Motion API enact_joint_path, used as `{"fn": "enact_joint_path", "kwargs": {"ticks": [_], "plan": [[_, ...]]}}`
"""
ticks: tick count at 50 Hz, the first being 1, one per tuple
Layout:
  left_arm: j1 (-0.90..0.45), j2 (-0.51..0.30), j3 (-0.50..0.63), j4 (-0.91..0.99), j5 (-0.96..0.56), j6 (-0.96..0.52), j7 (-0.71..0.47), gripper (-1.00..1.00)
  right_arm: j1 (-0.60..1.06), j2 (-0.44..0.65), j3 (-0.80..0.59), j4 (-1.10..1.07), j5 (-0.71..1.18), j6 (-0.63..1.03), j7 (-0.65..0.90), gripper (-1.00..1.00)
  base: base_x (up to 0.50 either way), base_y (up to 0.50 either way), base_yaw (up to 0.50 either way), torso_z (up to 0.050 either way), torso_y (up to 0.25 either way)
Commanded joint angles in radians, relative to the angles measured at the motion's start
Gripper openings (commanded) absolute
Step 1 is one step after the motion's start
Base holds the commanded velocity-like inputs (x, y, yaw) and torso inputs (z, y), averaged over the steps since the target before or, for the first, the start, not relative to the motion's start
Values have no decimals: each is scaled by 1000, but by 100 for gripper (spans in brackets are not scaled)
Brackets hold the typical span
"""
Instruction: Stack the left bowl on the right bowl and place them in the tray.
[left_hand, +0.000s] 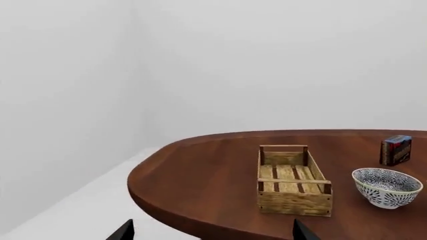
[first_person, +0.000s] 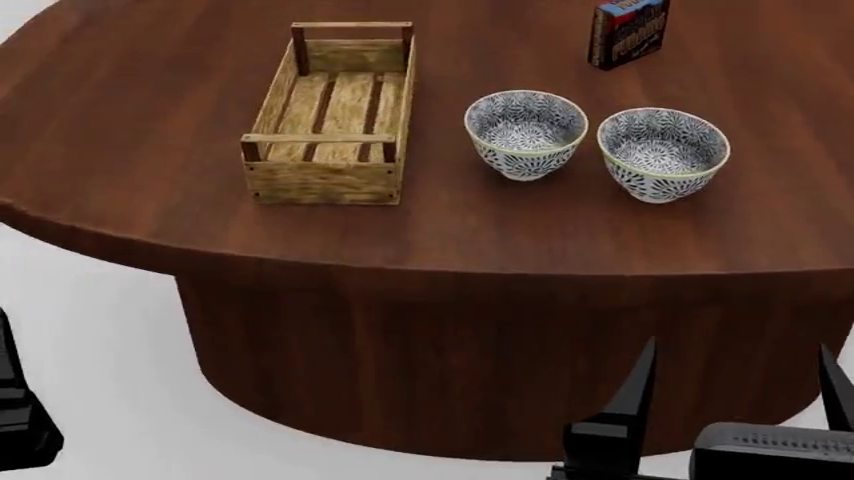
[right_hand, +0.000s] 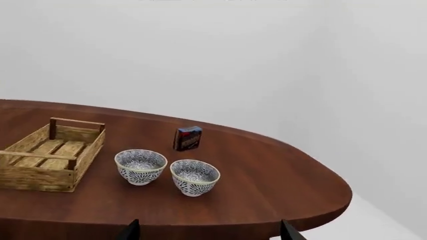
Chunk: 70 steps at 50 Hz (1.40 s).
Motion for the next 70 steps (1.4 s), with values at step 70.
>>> {"fn": "enact_joint_path", "kwargs": {"ticks": [70], "plan": [[-1,-26,41,14,-35,2,-35,100,-19,-16,61,37,81,2,38,100,333,36,0,0,0]]}}
